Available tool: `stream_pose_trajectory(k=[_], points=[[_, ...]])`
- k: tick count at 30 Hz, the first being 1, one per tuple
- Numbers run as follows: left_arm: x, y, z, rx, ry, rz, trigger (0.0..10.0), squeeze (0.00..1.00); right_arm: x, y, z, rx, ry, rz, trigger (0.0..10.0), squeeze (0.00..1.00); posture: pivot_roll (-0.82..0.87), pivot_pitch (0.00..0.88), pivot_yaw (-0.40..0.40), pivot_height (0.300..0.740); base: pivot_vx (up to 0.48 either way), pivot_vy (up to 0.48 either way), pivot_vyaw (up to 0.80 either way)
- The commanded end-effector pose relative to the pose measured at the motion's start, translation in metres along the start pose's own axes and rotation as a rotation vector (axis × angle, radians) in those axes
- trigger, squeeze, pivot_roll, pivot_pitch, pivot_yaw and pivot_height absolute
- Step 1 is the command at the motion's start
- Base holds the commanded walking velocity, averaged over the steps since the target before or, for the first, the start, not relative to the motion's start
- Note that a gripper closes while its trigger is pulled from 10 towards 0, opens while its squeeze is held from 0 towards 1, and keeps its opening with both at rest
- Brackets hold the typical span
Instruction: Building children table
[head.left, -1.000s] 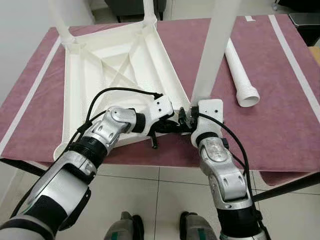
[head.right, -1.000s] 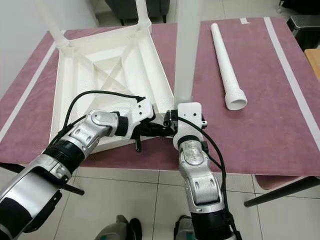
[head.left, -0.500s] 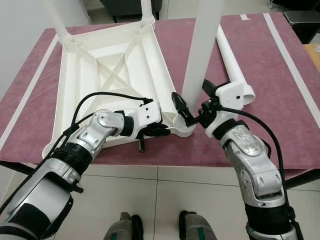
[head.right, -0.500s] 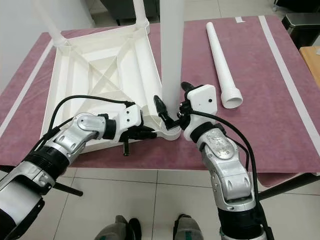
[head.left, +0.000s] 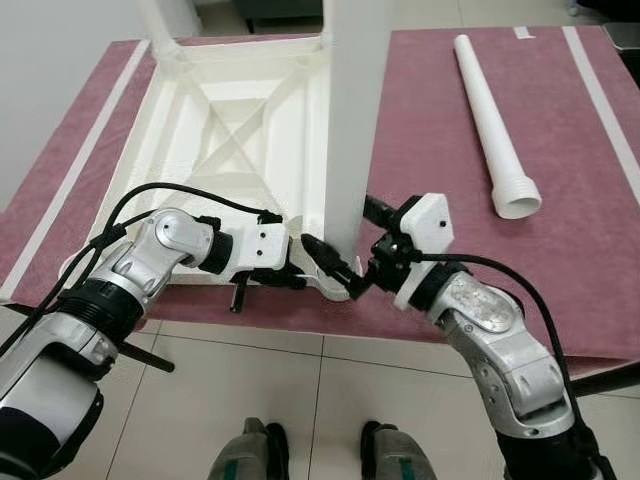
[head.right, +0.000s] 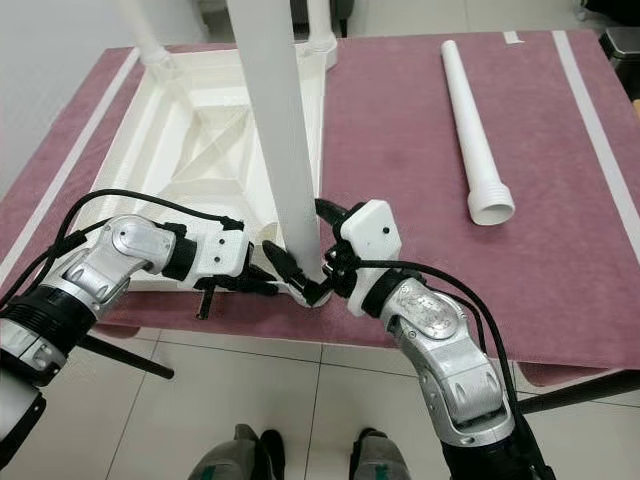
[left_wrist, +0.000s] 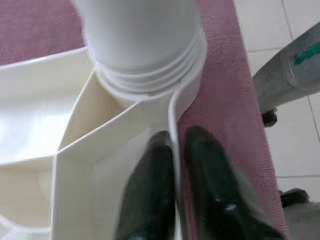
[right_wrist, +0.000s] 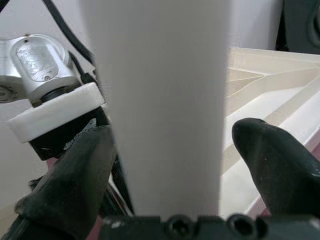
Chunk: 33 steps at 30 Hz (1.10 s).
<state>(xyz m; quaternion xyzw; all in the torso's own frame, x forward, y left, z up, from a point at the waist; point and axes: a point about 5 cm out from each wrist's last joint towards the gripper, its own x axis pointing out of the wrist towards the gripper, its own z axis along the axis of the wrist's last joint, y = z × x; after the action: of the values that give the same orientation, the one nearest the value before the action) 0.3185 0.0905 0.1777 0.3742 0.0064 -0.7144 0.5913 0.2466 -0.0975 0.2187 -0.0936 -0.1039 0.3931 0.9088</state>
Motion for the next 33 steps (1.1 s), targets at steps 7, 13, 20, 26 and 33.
stream_pose_trajectory(k=[7,13,20,26,33], points=[[0.015,-0.014,-0.006,-0.133,-0.079,0.07,10.0,0.0,0.002,0.013,-0.009,0.034,0.011,0.005,10.0,0.0,-0.11,0.159,0.139,0.74,0.0,0.0,0.0],[0.0,-0.014,-0.011,-0.178,-0.1,0.19,10.0,0.0,0.002,0.011,-0.011,0.037,0.012,-0.03,10.0,0.0,-0.1,0.15,0.138,0.74,0.0,0.0,0.0],[-0.027,-0.024,-0.01,-0.212,-0.115,0.332,10.0,0.0,-0.001,0.01,-0.014,0.051,0.011,-0.067,10.0,0.0,-0.1,0.141,0.13,0.74,0.0,0.0,0.0],[-0.038,-0.027,-0.003,-0.198,-0.134,0.403,10.0,0.0,-0.003,0.012,-0.016,0.065,0.016,-0.061,10.0,0.0,-0.09,0.139,0.126,0.74,0.0,0.0,0.0],[-0.05,-0.026,-0.002,-0.302,-0.191,0.761,10.0,0.0,-0.014,0.014,-0.029,0.091,0.065,-0.127,10.0,0.0,-0.08,0.128,0.117,0.74,0.0,0.0,0.0]])
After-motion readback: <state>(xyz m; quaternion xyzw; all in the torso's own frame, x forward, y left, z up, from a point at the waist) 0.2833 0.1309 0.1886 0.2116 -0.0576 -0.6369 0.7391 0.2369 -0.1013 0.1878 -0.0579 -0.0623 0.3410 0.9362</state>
